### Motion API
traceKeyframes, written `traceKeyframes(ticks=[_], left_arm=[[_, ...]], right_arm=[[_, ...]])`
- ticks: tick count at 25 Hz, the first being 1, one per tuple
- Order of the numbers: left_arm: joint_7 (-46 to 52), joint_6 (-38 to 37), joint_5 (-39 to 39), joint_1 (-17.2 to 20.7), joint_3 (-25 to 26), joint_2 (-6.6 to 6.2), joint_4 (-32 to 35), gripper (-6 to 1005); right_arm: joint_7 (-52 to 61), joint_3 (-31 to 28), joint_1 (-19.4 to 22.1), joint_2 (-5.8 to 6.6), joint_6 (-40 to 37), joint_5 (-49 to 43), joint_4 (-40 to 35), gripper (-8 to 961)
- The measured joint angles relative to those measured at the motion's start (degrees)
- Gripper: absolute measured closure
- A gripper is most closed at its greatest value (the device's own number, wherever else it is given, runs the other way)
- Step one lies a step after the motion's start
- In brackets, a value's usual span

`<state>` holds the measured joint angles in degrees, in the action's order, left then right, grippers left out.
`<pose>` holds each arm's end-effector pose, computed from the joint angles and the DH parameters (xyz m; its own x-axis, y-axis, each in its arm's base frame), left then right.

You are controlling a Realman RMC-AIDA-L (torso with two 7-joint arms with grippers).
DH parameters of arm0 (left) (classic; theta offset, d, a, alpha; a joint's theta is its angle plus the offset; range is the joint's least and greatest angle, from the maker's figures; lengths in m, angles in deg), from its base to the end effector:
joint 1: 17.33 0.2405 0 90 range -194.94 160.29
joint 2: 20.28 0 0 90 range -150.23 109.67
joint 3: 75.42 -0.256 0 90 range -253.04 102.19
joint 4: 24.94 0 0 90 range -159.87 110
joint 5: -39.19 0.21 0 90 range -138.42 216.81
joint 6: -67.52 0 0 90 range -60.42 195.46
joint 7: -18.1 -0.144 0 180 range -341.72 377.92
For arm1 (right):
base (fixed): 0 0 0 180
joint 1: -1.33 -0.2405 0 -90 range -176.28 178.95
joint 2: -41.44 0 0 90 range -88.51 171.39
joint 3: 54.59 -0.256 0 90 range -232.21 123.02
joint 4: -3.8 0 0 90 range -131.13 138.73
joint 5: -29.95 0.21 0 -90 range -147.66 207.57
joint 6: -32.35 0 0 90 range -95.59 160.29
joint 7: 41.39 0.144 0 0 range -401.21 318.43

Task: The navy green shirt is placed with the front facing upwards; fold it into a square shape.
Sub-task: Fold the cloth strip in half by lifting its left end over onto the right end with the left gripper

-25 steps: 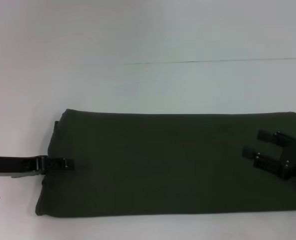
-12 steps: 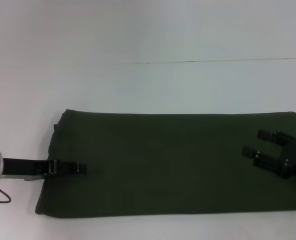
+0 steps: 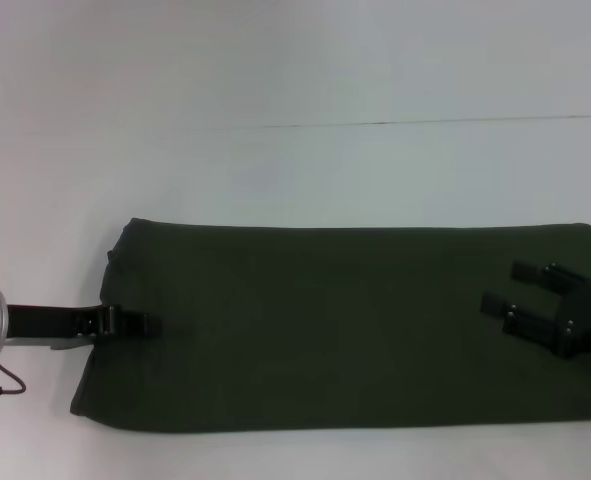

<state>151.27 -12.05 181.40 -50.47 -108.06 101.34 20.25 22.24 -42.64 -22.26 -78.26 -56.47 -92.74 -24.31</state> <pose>-0.3039 0.3428 0.0011 0.2219 0.9132 0.3418 0.9745 -0.1960 -0.1091 0.3351 0.2829 0.0076 0.6683 -0.3350 -0.6642 -0.6509 -0.6956 -0.3041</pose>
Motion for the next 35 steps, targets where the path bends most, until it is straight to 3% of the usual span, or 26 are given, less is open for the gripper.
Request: traceKeyframes(ticks=[9,15,25,31,35], left_arm=[[0.0,-0.1,-0.2,-0.4,0.1,-0.26,0.0,796],[-0.1,-0.2,-0.1,0.2,0.1,-0.66,0.9,920],[-0.7,-0.5,1.0,4.9,2.1,-2.19,7.5,921],[-2.2,-2.2,0.5,4.9,7.0,-2.79,8.6,920],[-3.4,-8.2,-5.9,3.4,7.0,-2.43,8.2,920]], right_arm=[[0.0,0.0,-0.4,0.00,0.1,0.0,0.1,174],[0.0,0.0,-0.6,0.00,1.1,0.1,0.8,175],[0.0,-0.2,-1.6,0.00,2.3,0.4,1.8,175],[0.0,0.1,-2.6,0.00,4.2,0.2,3.3,175],[0.0,0.7,-2.7,0.00,5.1,0.1,4.0,174]])
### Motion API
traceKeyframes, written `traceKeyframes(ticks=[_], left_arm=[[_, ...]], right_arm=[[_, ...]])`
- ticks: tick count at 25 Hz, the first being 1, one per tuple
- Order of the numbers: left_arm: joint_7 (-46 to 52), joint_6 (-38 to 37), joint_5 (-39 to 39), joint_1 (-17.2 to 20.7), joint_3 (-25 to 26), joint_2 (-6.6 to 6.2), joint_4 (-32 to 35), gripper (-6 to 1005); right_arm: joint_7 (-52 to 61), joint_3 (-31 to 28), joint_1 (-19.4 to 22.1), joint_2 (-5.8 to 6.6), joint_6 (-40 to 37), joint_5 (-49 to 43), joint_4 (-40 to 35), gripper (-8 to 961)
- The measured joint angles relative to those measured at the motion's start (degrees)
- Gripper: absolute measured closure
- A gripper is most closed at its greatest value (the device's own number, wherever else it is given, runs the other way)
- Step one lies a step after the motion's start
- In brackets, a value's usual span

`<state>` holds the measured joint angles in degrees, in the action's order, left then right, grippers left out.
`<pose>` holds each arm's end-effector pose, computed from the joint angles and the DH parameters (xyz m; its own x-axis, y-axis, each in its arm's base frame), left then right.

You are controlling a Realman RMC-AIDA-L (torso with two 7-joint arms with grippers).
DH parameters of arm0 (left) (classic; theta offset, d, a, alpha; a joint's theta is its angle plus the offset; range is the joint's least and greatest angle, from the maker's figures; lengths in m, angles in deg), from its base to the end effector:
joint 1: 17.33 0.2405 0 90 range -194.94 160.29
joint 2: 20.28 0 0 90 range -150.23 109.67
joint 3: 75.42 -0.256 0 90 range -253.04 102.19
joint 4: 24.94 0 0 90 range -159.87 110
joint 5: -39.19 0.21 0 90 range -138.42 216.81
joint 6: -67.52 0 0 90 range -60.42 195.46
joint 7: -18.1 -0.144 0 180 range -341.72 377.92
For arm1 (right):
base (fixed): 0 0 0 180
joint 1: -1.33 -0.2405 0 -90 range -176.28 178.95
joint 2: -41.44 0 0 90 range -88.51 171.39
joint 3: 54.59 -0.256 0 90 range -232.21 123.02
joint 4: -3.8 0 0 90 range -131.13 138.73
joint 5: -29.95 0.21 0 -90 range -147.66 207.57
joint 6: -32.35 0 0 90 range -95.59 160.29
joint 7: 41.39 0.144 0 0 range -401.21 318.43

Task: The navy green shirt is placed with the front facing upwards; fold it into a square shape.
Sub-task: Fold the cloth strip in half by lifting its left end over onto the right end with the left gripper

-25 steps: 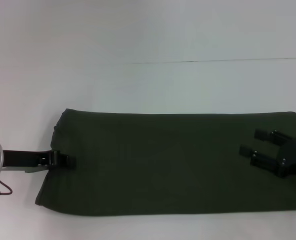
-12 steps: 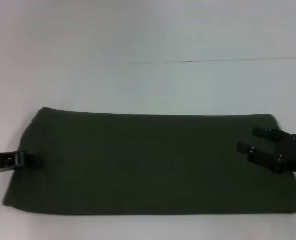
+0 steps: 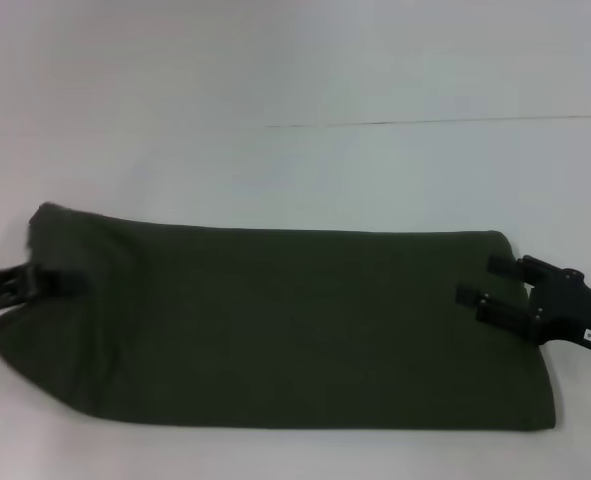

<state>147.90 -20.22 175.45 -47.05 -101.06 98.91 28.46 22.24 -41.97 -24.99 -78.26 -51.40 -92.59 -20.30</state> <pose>-0.3108 0.3361 0.0621 0.2434 0.8382 0.4880 0.9689 -0.2334 -0.0823 0.3276 0.2988 -0.0083 0.6592 -0.3613 -0.6595 -0.6678 -0.6845 -0.2924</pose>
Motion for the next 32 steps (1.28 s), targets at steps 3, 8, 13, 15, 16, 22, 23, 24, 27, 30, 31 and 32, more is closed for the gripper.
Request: traceKeyframes(ticks=[3,8,13,15,16,22,23,24,27,30,31,32], left_arm=[[-0.5,-4.2,-6.3,-1.9,-1.1,1.47,-0.3,920],[-0.6,-4.1,-11.7,-5.3,-7.8,4.65,-1.7,920],[-2.0,3.3,-16.8,-9.9,-15.0,5.03,-13.5,921],[-3.6,6.9,-18.4,-11.5,-16.8,5.03,-17.9,921],[-4.2,8.3,-18.8,-12.2,-17.6,5.11,-19.5,921],[-7.9,12.7,-24.0,-14.7,-19.9,5.33,-26.0,920],[-8.9,12.9,-25.2,-14.8,-20.2,5.36,-26.8,920],[-9.7,13.0,-26.4,-14.9,-20.7,5.38,-27.4,920],[-11.6,13.0,-31.0,-15.1,-23.0,5.45,-29.0,921],[-13.0,13.3,-35.6,-15.3,-26.6,5.51,-30.1,921],[-13.4,13.5,-36.7,-15.4,-27.4,5.52,-30.4,920],[-14.1,14.1,-38.9,-15.7,-29.2,5.52,-31.2,920]], right_arm=[[0.0,0.2,0.0,-0.01,0.1,0.0,0.4,174],[0.0,0.7,0.1,0.00,0.2,-0.1,0.5,174],[0.0,0.5,1.2,0.00,-0.1,0.1,0.6,174],[-0.1,0.3,1.8,0.00,-0.2,0.2,0.6,174],[-0.2,0.2,2.1,0.01,-0.2,0.2,0.6,174],[-0.4,0.0,3.1,0.08,-0.1,0.3,0.6,175],[-0.4,0.0,3.2,0.08,-0.1,0.3,0.5,175],[-0.4,0.0,3.4,0.08,-0.1,0.4,0.5,175],[-0.4,-0.9,3.6,0.09,0.0,0.5,0.5,175],[-0.2,-2.3,4.0,0.15,0.2,0.5,0.4,174],[-0.1,-2.6,4.1,0.17,0.2,0.5,0.4,174],[-0.1,-2.8,4.2,0.17,0.2,0.5,0.4,174]])
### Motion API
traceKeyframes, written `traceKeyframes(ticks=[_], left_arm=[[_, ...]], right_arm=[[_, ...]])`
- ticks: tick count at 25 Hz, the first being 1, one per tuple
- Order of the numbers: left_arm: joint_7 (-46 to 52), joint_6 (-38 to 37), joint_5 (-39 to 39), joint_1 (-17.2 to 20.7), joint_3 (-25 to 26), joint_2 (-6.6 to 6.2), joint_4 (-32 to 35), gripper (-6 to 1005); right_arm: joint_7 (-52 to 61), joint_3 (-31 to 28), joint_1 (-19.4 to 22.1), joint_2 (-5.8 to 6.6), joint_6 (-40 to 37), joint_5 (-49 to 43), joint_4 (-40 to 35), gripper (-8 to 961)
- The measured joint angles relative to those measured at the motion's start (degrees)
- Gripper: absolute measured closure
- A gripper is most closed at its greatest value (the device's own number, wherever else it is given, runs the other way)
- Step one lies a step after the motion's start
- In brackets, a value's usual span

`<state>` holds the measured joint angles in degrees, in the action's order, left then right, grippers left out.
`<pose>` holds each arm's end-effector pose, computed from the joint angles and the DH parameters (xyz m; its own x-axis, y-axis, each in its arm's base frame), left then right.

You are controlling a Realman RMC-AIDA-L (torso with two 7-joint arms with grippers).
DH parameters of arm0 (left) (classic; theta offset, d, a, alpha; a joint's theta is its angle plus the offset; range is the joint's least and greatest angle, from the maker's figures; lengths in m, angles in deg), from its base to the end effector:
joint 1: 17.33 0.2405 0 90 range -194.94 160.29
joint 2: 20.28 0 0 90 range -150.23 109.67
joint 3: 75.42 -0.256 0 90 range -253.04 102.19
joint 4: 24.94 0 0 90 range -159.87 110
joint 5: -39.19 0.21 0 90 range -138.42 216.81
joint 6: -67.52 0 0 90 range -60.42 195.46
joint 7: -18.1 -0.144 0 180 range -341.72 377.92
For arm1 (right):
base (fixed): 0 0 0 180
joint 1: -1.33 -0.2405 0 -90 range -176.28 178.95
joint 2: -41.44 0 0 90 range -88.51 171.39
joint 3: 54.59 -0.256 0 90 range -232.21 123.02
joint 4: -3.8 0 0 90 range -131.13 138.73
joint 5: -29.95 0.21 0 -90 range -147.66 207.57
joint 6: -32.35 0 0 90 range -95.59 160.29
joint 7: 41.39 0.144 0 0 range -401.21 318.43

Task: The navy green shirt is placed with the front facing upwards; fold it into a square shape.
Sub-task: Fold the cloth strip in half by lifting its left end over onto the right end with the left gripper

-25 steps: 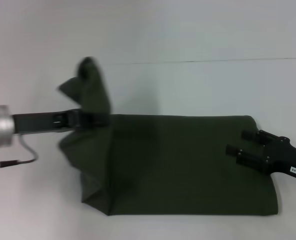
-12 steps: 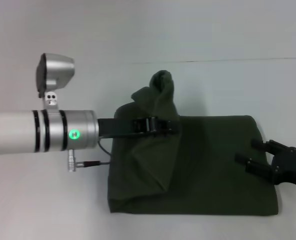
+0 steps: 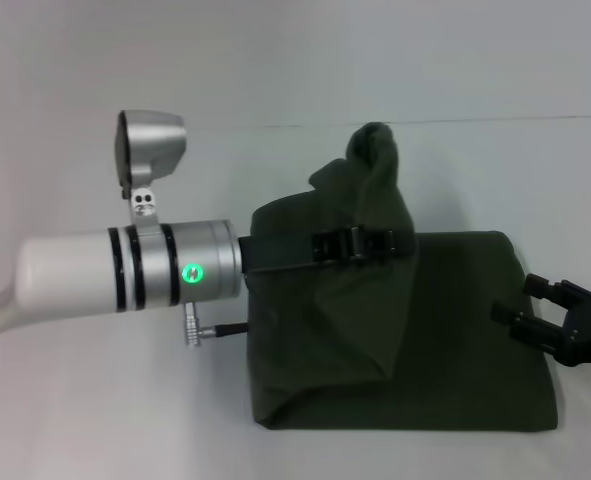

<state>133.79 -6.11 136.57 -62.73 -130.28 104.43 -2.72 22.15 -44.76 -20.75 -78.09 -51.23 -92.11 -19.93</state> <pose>-0.1570 0.3628 -0.0962 0.3241 0.8305 0.4530 0.7897 -0.5011 0.3539 0.3518 0.2756 -0.0024 0.6065 -0.3948 -0.6901 -0.7392 -0.5997 -0.3065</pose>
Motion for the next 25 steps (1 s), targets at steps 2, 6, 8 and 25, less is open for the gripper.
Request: traceKeyframes(ticks=[2,6,8,25], left_arm=[[-1.2,1.3,-3.0,-0.5,-2.6,0.00,-1.3,920],[-3.3,3.7,-7.9,-1.4,-6.8,0.01,-3.6,920],[-4.0,4.7,-10.1,-2.0,-8.3,0.01,-4.3,920],[-5.5,10.8,-19.2,-3.4,-20.6,0.01,-5.3,895]], right_arm=[[0.0,-0.3,0.2,0.01,0.0,0.0,0.0,174],[0.0,-0.4,0.6,0.01,0.1,0.0,0.0,174],[0.0,-0.6,0.8,0.01,0.2,0.0,0.1,175],[0.1,-1.1,1.8,0.01,0.4,0.0,0.2,174]])
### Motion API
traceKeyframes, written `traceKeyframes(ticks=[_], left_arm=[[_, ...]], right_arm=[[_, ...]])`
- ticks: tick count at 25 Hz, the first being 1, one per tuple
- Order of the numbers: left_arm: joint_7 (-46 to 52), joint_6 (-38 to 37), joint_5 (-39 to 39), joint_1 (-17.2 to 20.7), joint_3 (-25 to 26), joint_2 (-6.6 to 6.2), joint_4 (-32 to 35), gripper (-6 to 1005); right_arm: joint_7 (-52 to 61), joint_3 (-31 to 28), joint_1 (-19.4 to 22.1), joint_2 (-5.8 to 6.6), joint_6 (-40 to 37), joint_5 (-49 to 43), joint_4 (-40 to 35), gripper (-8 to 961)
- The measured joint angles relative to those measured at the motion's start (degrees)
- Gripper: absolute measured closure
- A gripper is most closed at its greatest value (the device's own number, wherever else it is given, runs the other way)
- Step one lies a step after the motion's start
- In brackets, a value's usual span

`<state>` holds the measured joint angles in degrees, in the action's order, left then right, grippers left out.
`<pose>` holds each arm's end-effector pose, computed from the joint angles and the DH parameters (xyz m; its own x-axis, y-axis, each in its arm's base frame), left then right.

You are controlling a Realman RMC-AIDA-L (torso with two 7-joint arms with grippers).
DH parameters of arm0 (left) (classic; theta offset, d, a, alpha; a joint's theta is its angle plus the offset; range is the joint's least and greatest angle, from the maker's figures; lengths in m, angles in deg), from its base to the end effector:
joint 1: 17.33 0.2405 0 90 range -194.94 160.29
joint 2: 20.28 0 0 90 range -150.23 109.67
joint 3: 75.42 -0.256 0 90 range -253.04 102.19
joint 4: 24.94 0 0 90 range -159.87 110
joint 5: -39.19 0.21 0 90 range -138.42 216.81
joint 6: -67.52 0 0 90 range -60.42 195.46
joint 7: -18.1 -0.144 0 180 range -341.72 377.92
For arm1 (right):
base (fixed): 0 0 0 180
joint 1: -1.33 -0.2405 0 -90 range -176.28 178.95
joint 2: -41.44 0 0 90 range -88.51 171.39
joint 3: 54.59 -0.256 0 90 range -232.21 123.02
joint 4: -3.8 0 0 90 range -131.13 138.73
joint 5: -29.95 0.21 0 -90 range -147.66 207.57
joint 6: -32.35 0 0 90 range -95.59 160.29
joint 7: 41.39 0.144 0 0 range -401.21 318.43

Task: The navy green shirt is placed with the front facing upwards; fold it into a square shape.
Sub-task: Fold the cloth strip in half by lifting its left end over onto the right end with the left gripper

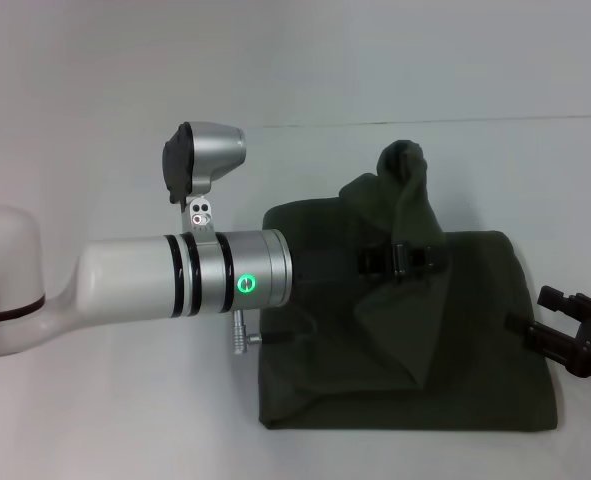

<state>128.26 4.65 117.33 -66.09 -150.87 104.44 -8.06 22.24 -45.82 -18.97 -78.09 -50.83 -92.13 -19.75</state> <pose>-0.1415 0.3638 -0.1292 0.3827 0.8075 0.4488 0.7965 -0.5345 0.2827 0.3620 0.2650 -0.0011 0.5839 -0.4128 -0.6990 -0.7680 -0.5600 -0.3108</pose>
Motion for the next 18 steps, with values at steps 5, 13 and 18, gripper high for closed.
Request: traceKeyframes(ticks=[5,13,18], left_arm=[[-1.0,0.1,-5.0,-0.1,-4.1,-0.01,0.0,864],[-1.4,1.9,-8.1,-0.2,-7.8,0.00,0.0,813],[-1.4,1.9,-10.4,0.0,-9.1,0.00,0.0,782]], right_arm=[[0.0,0.0,-0.2,-0.09,0.1,0.0,0.0,174],[0.0,0.0,-0.2,-0.09,0.0,0.0,0.0,175],[0.0,0.0,-0.1,-0.09,-0.2,0.0,-0.2,175]])
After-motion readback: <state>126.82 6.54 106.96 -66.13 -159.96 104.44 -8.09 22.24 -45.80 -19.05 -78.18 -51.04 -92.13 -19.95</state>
